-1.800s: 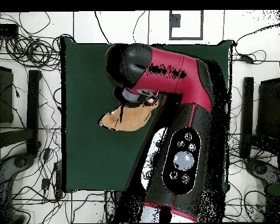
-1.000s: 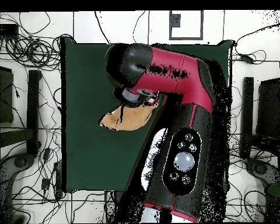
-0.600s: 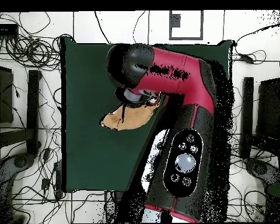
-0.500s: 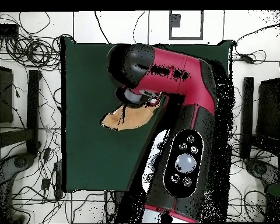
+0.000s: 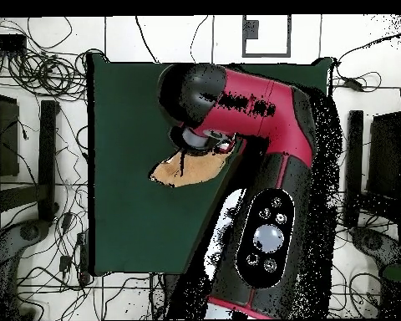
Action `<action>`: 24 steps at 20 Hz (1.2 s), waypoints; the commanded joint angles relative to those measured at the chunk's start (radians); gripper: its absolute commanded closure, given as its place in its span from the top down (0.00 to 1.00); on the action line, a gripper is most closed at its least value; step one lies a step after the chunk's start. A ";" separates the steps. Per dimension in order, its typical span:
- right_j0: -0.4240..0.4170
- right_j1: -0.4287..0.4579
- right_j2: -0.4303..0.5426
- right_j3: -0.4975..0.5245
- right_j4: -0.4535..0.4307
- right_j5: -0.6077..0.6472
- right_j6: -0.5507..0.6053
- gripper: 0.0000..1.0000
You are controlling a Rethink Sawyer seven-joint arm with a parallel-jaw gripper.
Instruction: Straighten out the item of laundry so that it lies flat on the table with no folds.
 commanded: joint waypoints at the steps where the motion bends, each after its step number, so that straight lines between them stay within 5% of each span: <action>1: 0.034 0.029 0.005 0.034 -0.003 0.061 0.296 0.00; 13: 0.040 0.062 0.005 -0.005 0.024 0.074 0.345 0.00; 24: -0.034 0.286 0.059 -0.396 0.088 0.252 0.377 0.00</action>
